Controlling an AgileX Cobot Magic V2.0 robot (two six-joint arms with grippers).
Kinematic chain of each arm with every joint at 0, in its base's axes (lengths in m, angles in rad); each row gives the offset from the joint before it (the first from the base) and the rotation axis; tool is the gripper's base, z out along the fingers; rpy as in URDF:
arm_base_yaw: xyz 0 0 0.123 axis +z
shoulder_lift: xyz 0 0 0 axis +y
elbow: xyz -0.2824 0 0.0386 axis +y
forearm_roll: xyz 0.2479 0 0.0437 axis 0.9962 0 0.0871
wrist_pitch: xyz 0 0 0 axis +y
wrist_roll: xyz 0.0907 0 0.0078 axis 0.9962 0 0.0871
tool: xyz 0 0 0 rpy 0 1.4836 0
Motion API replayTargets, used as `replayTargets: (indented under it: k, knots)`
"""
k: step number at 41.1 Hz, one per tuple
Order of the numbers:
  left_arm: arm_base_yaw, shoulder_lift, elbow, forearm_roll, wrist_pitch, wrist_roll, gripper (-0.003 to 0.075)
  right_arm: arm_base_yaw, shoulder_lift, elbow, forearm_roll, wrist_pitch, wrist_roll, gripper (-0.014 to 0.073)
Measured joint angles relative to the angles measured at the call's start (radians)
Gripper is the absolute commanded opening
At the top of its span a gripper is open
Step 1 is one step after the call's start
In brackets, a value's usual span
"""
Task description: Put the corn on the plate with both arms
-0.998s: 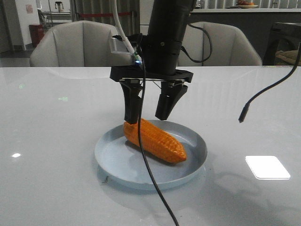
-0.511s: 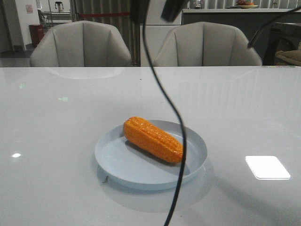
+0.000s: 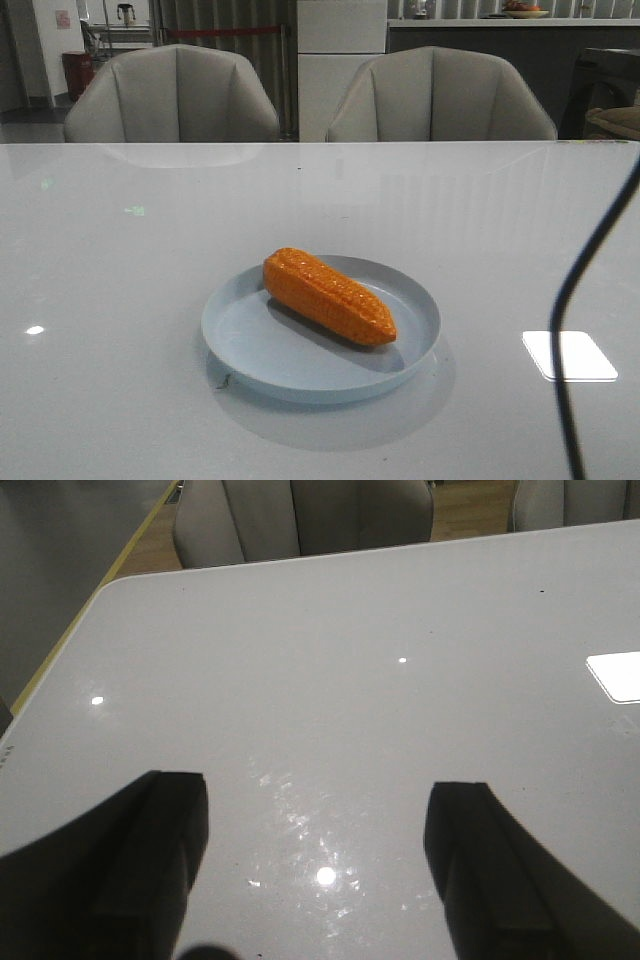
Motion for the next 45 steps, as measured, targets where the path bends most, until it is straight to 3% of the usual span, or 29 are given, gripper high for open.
replayTargets:
  k: [9, 18, 24, 33, 41, 45]
  knots:
    - [0.000, 0.000, 0.000, 0.000, 0.000, 0.000, 0.0507, -0.139, -0.244, 0.322, -0.042, -0.017, 0.075, 0.0562]
    - [0.000, 0.000, 0.000, 0.000, 0.000, 0.000, 0.0507, -0.245, -0.484, 0.777, -0.045, -0.197, 0.178, 0.0562]
    - [0.000, 0.000, 0.000, 0.000, 0.000, 0.000, 0.0507, -0.284, -0.575, 1.022, -0.045, -0.240, 0.286, 0.0562]
    - [0.000, -0.012, 0.000, 0.000, 0.033, 0.000, 0.0507, -0.294, -0.653, 1.237, -0.045, -0.285, 0.379, 0.0562]
    - [0.000, -0.016, 0.000, 0.000, 0.054, 0.000, 0.0507, -0.294, -0.667, 1.289, -0.045, -0.319, 0.423, 0.0560]
    - [0.000, -0.018, 0.000, 0.000, 0.054, 0.000, 0.0507, -0.294, -0.667, 1.291, -0.045, -0.335, 0.425, 0.0489]
